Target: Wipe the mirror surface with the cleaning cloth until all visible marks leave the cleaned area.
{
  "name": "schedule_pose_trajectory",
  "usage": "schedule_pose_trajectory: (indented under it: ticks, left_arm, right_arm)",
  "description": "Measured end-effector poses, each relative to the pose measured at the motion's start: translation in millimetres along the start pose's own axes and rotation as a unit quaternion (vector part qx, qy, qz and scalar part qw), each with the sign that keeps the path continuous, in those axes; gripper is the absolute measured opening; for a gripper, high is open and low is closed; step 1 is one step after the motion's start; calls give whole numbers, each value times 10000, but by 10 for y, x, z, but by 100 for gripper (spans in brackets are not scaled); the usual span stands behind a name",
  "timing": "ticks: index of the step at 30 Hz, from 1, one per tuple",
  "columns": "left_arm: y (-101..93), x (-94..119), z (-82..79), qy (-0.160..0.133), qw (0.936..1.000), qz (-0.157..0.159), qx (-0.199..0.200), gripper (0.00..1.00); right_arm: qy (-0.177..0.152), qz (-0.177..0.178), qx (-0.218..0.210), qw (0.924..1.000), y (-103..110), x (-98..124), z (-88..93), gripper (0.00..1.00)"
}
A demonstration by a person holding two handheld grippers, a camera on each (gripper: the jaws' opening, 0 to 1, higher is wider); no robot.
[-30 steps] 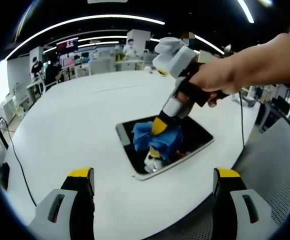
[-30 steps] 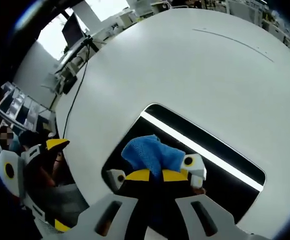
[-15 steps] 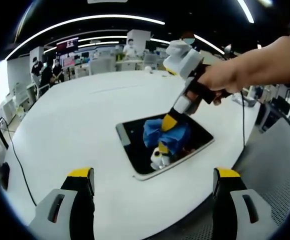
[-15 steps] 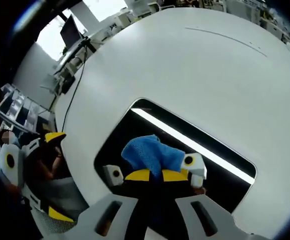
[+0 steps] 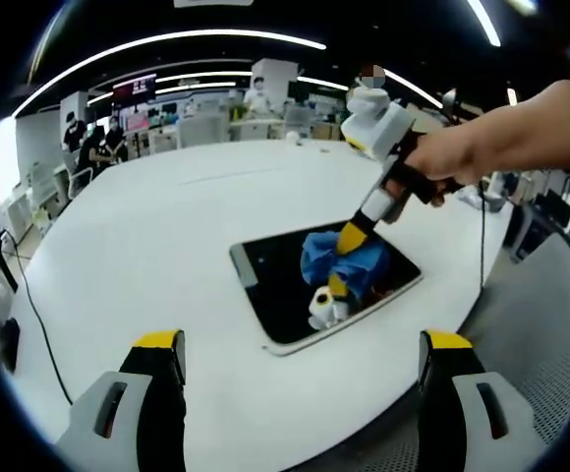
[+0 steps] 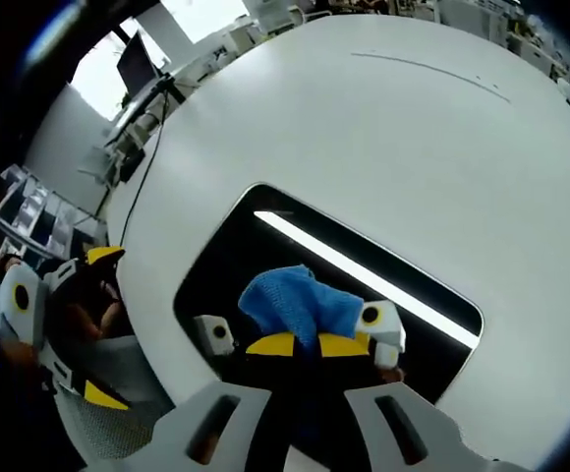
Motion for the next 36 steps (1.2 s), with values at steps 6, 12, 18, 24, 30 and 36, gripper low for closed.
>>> schedule_pose_trajectory:
  ticks: [6, 12, 18, 24, 30, 36]
  left_arm:
    - [-6, 4, -4, 3, 10000, 8, -2, 99]
    - [-5, 6, -6, 1, 10000, 1, 14, 99]
    - [-9, 4, -9, -9, 10000, 19, 2, 99]
    - [-8, 5, -8, -10, 10000, 18, 8, 99]
    - [-12, 7, -7, -14, 10000, 28, 5, 99]
    - [-12, 9, -9, -19, 10000, 26, 8, 99]
  right_arm:
    - [-33, 18, -49, 10000, -103, 60, 63, 1]
    - [-41, 30, -103, 9999, -165, 140, 128, 1]
    - [-32, 67, -152, 9999, -222, 224, 198, 1]
    - [-46, 100, -215, 9997, -295, 283, 248, 1]
    - [-33, 123, -238, 9996, -353, 312, 276, 1]
    - [-2, 166, -229, 9996, -408, 361, 319, 1]
Point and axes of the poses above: the point that each gripper's makers call its tool centre point, and the gripper's own axes: x roughly backward along the fingers, y roughly to its left, z roughly out of its underside, the point moved 6 cm from there along x, roughly backward along the fingers, and after that the axes turned 11 degrees about -z, right-handed, at the moved point
